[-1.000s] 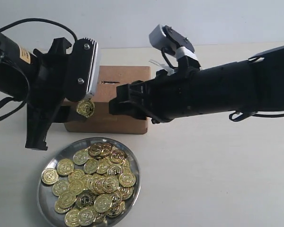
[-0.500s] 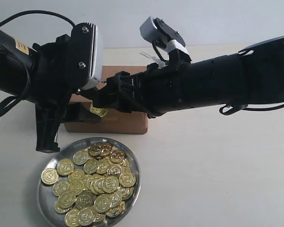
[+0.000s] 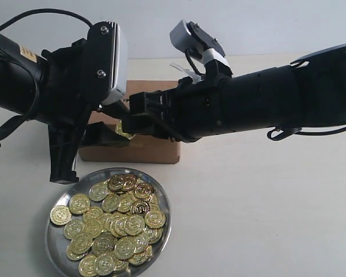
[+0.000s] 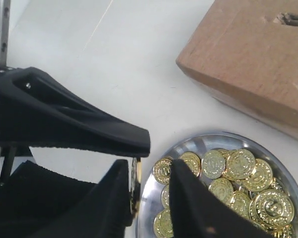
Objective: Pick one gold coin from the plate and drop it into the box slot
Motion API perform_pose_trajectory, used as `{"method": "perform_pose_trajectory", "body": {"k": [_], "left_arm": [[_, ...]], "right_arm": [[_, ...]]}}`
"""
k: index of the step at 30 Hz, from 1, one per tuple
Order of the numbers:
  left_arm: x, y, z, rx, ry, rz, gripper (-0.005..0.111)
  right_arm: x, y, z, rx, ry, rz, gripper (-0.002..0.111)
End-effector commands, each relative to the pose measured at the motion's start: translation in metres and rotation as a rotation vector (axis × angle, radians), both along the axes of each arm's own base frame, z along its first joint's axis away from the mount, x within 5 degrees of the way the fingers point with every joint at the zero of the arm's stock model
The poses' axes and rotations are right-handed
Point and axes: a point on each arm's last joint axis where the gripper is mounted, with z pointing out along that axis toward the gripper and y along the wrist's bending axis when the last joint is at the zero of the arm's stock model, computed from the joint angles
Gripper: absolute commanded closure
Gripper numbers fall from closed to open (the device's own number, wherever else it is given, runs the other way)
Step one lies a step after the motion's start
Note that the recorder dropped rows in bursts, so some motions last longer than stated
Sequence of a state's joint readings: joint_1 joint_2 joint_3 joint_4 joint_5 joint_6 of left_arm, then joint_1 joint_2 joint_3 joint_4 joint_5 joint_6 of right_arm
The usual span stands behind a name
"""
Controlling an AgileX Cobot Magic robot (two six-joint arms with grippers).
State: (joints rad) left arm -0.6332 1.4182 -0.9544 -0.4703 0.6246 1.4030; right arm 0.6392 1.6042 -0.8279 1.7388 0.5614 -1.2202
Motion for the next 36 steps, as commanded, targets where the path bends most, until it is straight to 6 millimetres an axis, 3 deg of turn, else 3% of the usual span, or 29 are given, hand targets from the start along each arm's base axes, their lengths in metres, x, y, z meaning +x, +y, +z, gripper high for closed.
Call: {"method": "perform_pose_trajectory", "body": {"k": [1, 4, 9, 10, 12, 13, 15, 17, 19, 21, 24, 27, 32, 36], "left_arm": [[0.000, -0.001, 0.004, -0.025, -0.023, 0.008, 0.081], [0.000, -0.002, 0.004, -0.034, -0.028, 0.012, 0.081], [0.000, -0.003, 0.005, -0.052, -0.032, 0.010, 0.076], [0.000, -0.003, 0.005, -0.052, -0.032, 0.010, 0.071], [0.002, -0.003, 0.006, -0.053, -0.050, 0.015, 0.046], [0.003, -0.003, 0.007, -0.061, -0.057, 0.032, 0.027], [0.003, -0.002, 0.010, -0.073, -0.073, 0.057, 0.014], [0.002, 0.005, 0.015, -0.043, -0.098, 0.083, 0.020], [-0.002, 0.015, 0.024, -0.025, -0.092, 0.179, 0.036], [-0.014, 0.025, 0.032, -0.045, 0.024, 0.313, 0.060], [-0.043, 0.043, 0.039, 0.032, 0.213, 0.364, 0.102], [-0.059, 0.053, 0.043, 0.081, 0.302, 0.390, 0.107], [-0.078, 0.063, 0.052, 0.085, 0.384, 0.423, 0.107], [-0.086, 0.068, 0.059, 0.062, 0.371, 0.416, 0.107]], "right_arm": [[0.001, 0.001, 0.002, 0.013, 0.003, 0.001, 0.097], [0.001, 0.002, 0.002, 0.015, 0.004, 0.004, 0.108], [-0.001, 0.003, 0.003, 0.029, 0.009, 0.022, 0.108], [-0.001, 0.003, 0.003, 0.031, 0.010, 0.024, 0.108], [-0.001, 0.003, 0.003, 0.031, 0.010, 0.024, 0.108], [-0.001, 0.003, 0.003, 0.029, 0.009, 0.022, 0.108], [0.000, 0.002, 0.003, 0.021, 0.006, 0.011, 0.108], [0.004, 0.000, 0.000, -0.015, -0.016, -0.025, 0.108], [0.015, -0.002, 0.005, -0.064, -0.071, -0.101, 0.108], [0.029, -0.001, 0.020, -0.164, -0.230, -0.094, 0.108], [0.057, 0.008, 0.048, -0.256, -0.412, -0.080, 0.108], [0.079, 0.022, 0.058, -0.304, -0.412, -0.006, 0.108], [0.117, 0.044, 0.051, -0.573, -0.365, 0.196, 0.108], [0.138, 0.059, 0.050, -0.681, -0.354, 0.363, 0.108]]}}
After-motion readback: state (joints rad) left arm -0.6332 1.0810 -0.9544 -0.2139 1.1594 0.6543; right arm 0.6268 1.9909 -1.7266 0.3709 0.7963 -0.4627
